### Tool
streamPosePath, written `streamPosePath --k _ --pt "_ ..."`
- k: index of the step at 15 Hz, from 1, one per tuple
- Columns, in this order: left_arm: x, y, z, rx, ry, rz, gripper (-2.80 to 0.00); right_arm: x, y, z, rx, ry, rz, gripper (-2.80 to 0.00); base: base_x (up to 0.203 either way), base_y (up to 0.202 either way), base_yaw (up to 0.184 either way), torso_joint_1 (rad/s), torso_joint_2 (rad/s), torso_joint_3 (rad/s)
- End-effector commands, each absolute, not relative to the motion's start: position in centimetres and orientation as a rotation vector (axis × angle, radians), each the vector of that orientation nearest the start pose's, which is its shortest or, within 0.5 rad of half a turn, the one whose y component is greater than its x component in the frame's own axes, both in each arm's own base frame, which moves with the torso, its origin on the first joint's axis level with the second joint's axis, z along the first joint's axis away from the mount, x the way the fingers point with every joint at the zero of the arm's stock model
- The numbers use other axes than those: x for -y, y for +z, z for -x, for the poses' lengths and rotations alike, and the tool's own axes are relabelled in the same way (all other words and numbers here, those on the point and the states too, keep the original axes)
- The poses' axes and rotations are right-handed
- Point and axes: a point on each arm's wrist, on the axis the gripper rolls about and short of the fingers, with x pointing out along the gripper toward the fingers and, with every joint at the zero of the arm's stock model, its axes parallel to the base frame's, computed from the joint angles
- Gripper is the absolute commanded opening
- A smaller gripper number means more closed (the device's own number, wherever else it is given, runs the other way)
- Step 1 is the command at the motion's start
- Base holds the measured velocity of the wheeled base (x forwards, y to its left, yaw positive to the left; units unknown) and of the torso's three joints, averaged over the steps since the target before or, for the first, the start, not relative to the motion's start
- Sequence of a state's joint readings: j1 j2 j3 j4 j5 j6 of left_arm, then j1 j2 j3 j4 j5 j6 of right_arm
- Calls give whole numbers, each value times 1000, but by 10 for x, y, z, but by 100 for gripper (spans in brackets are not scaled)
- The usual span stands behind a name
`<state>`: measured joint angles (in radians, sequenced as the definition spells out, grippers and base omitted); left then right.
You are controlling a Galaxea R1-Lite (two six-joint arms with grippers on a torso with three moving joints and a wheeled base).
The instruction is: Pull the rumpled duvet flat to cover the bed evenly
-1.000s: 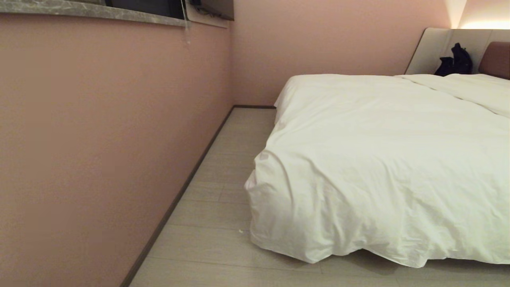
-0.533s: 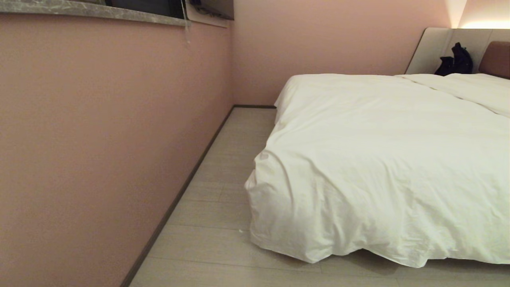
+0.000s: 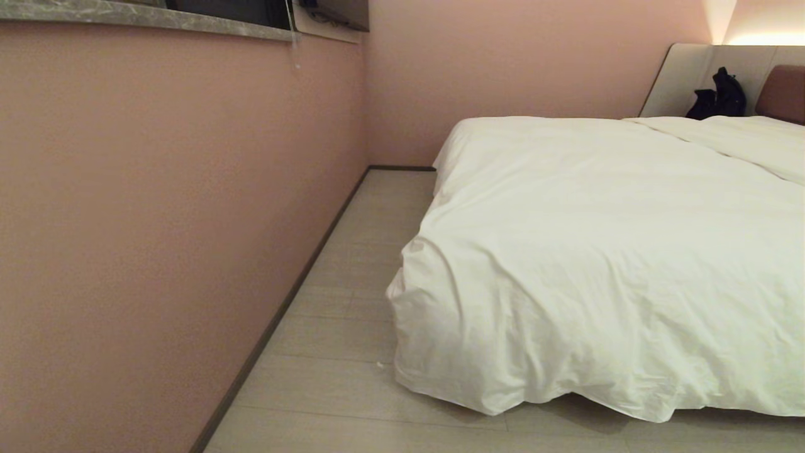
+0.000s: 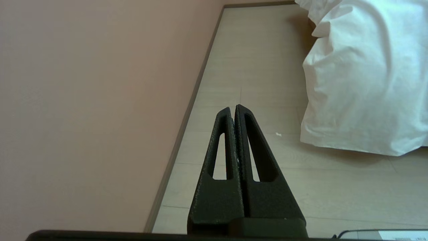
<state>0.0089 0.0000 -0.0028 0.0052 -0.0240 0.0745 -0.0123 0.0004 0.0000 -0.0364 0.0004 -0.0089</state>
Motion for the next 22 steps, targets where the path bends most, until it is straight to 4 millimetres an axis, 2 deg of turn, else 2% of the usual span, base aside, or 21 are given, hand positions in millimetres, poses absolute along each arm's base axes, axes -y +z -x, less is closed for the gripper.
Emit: streamPosePath --k 1,13,22 --pt "1 76 23 -1 -15 -75 -280 0 79 23 37 -11 9 -280 0 0 0 0 0 0" --pt "1 76 23 2 -11 -51 -280 0 79 23 37 -11 9 -280 -185 0 2 1 3 1" --pt "1 76 23 2 -9 -42 -280 0 79 23 37 -11 9 -280 -10 0 -1 0 0 1"
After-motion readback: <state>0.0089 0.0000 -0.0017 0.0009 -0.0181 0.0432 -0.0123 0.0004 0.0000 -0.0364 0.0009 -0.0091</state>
